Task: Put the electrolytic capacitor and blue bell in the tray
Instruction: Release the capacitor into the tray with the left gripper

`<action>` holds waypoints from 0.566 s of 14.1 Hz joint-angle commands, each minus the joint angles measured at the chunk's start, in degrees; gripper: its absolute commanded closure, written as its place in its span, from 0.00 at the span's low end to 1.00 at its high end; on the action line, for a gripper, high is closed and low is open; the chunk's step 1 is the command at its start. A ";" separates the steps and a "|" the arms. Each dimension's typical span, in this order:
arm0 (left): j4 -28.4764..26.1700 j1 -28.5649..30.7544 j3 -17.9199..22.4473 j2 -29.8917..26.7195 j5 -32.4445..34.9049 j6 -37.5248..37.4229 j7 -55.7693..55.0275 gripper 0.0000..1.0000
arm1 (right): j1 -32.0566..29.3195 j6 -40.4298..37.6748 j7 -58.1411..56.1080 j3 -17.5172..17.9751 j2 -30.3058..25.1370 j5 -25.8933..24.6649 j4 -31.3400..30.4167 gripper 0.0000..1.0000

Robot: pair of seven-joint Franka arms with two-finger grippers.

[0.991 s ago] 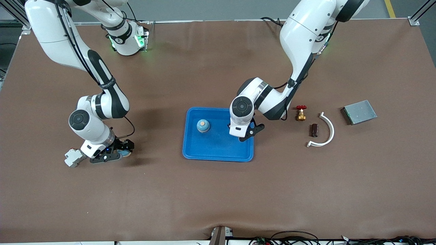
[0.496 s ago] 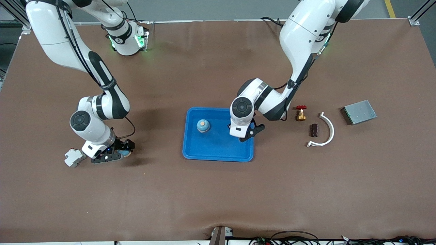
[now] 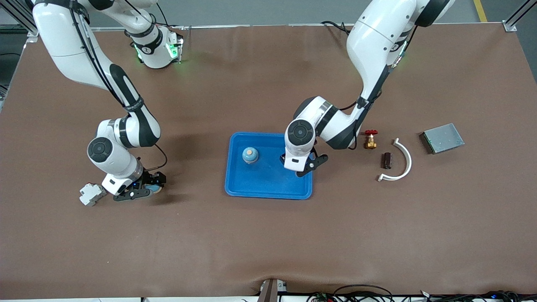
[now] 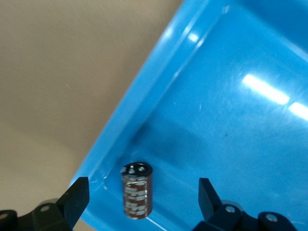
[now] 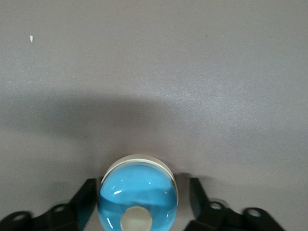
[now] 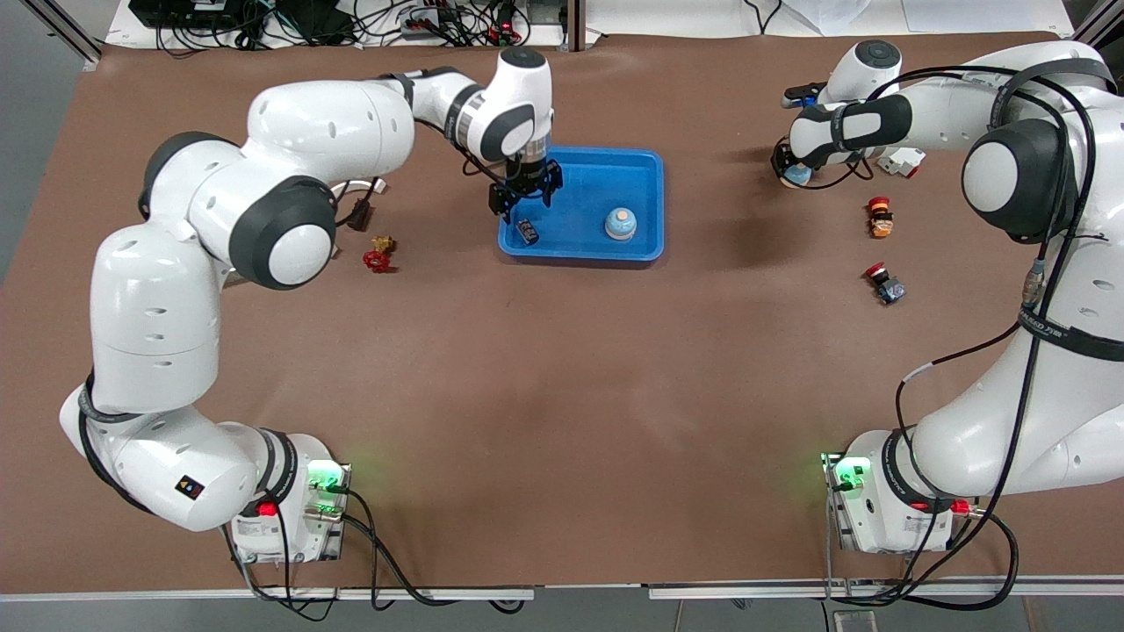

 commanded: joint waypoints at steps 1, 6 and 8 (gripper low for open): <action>-1.04 2.64 0.15 -6.23 1.20 -7.13 8.29 0.00 | -0.43 -0.64 0.65 0.65 0.61 -0.63 1.24 1.00; -1.30 10.19 0.15 -11.77 1.29 -13.65 27.81 0.00 | 0.97 -11.93 7.73 1.52 -0.88 -0.01 6.23 1.00; -1.74 13.80 0.24 -12.83 1.90 -13.84 35.29 0.00 | 3.69 -18.80 13.54 1.62 -1.50 -0.01 9.84 1.00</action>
